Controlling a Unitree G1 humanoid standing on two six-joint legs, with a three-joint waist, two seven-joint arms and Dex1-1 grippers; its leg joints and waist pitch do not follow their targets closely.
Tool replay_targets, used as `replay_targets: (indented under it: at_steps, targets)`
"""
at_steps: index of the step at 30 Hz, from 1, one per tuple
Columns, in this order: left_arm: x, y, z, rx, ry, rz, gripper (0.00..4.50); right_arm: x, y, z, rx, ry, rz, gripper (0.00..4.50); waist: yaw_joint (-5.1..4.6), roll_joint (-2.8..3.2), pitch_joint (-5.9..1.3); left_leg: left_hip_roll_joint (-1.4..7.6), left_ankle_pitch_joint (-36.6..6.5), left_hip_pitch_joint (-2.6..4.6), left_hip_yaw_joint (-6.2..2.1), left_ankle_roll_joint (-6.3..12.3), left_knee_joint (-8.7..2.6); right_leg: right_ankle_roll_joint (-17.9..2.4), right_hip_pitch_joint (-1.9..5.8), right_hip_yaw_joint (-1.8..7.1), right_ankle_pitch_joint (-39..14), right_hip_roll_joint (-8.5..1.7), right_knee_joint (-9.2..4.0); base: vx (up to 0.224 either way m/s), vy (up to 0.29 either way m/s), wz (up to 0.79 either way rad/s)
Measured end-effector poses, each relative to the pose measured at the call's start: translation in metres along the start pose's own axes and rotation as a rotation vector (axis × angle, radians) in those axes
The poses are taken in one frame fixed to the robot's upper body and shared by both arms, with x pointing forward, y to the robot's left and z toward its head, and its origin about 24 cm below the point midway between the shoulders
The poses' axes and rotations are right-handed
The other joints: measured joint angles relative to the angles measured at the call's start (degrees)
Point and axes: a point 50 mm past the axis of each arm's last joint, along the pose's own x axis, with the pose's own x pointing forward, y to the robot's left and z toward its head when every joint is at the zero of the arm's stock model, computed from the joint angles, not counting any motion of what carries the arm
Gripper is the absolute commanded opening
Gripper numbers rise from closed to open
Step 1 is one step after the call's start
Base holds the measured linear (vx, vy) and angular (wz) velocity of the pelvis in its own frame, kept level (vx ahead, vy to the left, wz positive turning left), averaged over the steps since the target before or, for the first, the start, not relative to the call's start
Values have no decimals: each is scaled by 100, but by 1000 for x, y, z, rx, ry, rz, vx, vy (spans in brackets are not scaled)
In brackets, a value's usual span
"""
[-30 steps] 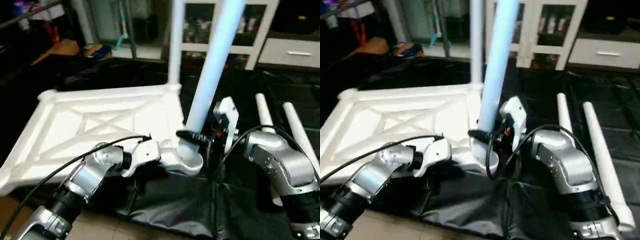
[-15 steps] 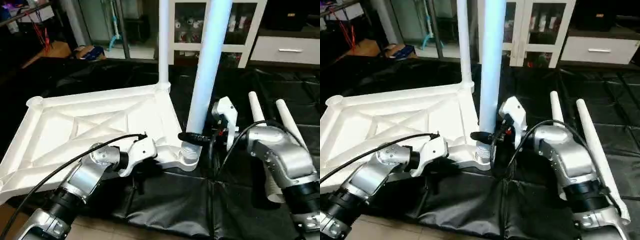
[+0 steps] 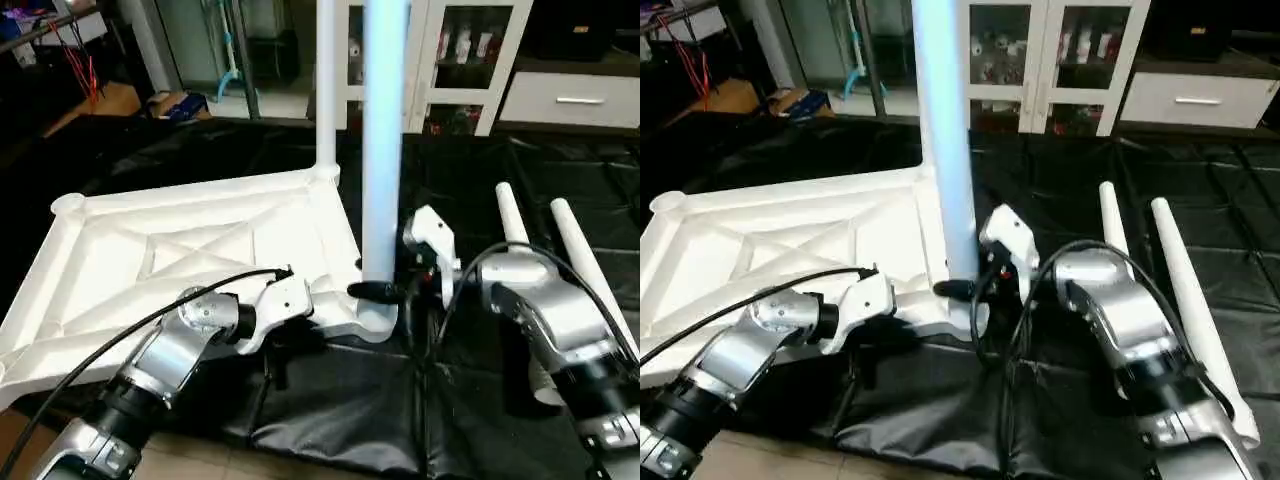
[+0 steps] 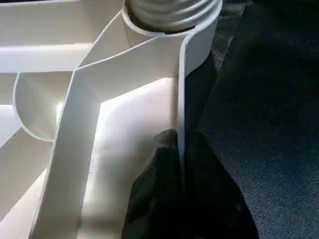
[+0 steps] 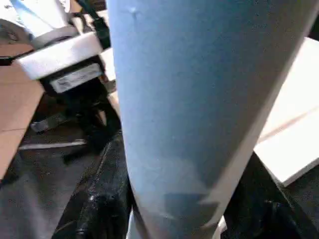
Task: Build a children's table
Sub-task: Insert table leg to table base
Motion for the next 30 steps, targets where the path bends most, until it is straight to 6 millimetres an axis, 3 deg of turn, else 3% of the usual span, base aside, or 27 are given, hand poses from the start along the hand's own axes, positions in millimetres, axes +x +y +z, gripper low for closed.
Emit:
replay_targets:
  at_steps: [14,30]
  targets:
    - [-1,0,-1,-5,1,-7,0,11,0,0,24,-9,12,187,-2,5,-5,0,0,5,-1,-1,-12,0,0,-2,0,0,-1,0,0,0]
    - [0,0,0,-10,-5,-23,0,-5,2,-14,131,-117,-30,187,35,22,-13,0,-1,5,-1,-2,-25,7,-1,-5,-14,0,-5,0,0,0]
